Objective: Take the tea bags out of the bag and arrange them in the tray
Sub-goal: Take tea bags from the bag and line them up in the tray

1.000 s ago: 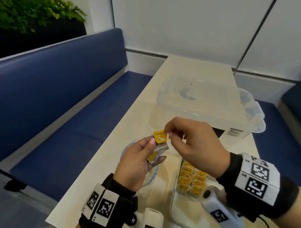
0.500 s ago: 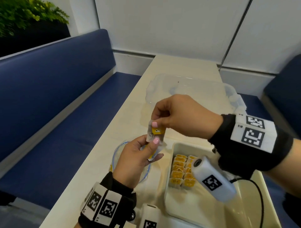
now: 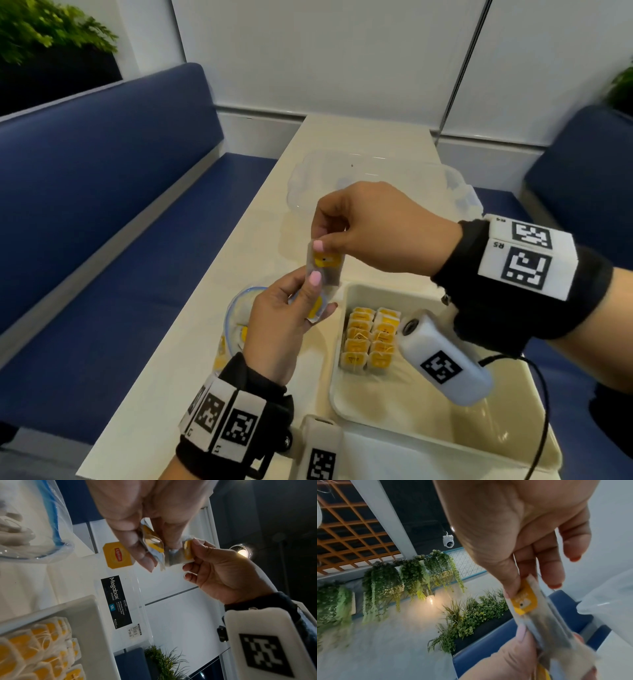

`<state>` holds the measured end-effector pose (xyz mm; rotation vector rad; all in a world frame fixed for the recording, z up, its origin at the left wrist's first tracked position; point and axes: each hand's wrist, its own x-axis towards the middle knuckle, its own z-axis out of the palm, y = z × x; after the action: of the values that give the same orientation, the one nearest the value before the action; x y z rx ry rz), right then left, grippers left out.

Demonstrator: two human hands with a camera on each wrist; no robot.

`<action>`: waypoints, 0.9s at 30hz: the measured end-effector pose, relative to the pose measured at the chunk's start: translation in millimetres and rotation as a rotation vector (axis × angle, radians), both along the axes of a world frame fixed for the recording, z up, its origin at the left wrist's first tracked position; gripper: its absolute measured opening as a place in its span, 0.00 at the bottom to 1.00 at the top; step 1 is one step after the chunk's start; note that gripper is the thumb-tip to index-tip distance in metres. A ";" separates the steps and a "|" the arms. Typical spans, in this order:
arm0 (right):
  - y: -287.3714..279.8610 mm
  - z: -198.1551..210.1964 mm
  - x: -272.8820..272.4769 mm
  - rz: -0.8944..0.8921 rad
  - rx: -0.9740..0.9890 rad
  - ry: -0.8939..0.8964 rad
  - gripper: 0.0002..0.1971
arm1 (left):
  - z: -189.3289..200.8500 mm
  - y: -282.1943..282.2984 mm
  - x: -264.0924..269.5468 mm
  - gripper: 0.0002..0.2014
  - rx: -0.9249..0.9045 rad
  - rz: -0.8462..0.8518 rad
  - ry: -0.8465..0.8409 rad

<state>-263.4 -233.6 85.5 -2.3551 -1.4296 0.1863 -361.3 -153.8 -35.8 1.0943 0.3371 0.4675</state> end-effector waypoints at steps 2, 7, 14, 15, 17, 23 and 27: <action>-4.1 -6.0 -1.7 -0.028 0.092 0.053 0.04 | 2.0 -5.2 -2.4 0.15 0.001 -0.012 -0.013; -15.1 -23.0 -3.9 -0.085 0.308 0.287 0.07 | 3.4 -16.9 -7.1 0.14 0.020 -0.033 -0.016; -43.4 -14.9 5.2 -0.092 0.227 0.320 0.05 | 2.0 -22.9 -6.7 0.13 0.074 -0.091 0.031; -47.8 -13.0 7.9 -0.094 0.220 0.340 0.04 | 0.6 -23.3 -6.0 0.13 0.076 -0.097 0.038; -58.7 -11.8 15.1 -0.109 0.193 0.387 0.04 | -1.9 -24.2 -4.6 0.13 0.042 -0.100 0.055; -91.2 -32.9 36.8 -0.227 -0.104 0.202 0.03 | -10.3 -10.3 -2.5 0.14 -0.109 -0.081 0.080; -98.5 -60.1 47.5 -0.310 -0.321 0.099 0.02 | -17.2 2.2 -1.5 0.17 -0.144 -0.084 0.108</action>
<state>-215.9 -332.1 25.4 -2.7440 -1.0331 0.4693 -362.8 -151.7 -53.0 0.9911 0.4117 0.3049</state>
